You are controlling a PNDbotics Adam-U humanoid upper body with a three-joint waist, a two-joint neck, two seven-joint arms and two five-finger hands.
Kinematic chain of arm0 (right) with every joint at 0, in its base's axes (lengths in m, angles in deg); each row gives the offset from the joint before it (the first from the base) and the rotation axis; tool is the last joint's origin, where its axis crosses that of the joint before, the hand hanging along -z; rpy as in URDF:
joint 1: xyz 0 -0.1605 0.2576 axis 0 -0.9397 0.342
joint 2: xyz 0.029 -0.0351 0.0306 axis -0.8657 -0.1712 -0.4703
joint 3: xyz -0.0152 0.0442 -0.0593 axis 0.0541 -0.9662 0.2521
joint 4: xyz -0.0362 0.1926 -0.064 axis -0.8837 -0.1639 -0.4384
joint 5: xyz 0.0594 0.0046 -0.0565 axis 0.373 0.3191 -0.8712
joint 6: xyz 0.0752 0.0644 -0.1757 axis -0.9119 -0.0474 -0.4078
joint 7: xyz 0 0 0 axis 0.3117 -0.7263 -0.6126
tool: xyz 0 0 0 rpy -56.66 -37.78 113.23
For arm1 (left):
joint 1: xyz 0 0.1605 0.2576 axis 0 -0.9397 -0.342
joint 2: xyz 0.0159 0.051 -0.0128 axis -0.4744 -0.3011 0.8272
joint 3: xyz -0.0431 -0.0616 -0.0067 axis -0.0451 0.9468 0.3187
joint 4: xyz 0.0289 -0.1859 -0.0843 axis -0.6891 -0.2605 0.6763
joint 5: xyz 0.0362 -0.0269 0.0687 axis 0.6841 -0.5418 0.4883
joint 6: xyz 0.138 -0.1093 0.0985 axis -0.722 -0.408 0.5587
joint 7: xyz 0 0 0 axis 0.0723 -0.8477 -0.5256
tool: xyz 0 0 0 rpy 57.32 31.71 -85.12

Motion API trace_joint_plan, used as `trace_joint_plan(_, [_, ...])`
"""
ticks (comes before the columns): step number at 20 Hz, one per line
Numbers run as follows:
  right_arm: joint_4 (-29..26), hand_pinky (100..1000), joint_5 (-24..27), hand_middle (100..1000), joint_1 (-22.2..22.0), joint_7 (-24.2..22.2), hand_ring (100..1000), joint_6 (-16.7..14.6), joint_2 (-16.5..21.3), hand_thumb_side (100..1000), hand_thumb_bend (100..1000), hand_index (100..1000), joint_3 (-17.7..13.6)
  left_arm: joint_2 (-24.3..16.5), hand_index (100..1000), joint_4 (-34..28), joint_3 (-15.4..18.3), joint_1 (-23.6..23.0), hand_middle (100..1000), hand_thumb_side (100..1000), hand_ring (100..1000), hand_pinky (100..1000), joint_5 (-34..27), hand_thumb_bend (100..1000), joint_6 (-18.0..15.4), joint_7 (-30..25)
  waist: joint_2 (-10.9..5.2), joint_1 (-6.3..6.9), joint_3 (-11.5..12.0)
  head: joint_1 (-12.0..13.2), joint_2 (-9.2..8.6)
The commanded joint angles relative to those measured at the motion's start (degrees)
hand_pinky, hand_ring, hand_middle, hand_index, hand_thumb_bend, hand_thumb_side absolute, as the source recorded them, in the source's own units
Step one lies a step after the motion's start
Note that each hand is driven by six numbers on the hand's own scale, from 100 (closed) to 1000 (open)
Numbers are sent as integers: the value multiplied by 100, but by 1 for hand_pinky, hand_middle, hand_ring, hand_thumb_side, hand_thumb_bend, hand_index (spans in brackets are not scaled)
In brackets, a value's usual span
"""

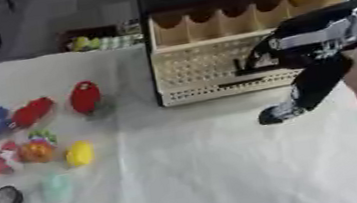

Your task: Pick up objects from table and place into drawer.

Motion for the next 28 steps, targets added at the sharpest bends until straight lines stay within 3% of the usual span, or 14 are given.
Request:
trace_joint_plan(1, [-135,100,89,152,-14,-74,182,116,242,527,489,885,-90,-71,822,-105,13,63,647,946,574,358,1,100,-6,-14,-103,-12,4,5,-76])
trace_joint_plan(14, [-371,100,179,144,13,-74,176,214,300,540,527,878,-298,-78,820,-105,9,62,648,946,576,358,0,100,-1,-28,-113,-5,-27,13,-100])
trace_joint_plan(28, [-437,100,285,147,-249,-74,175,101,438,540,487,872,-270,-72,819,-105,10,83,648,946,578,359,-16,100,2,-34,-118,-4,-25,6,-127])
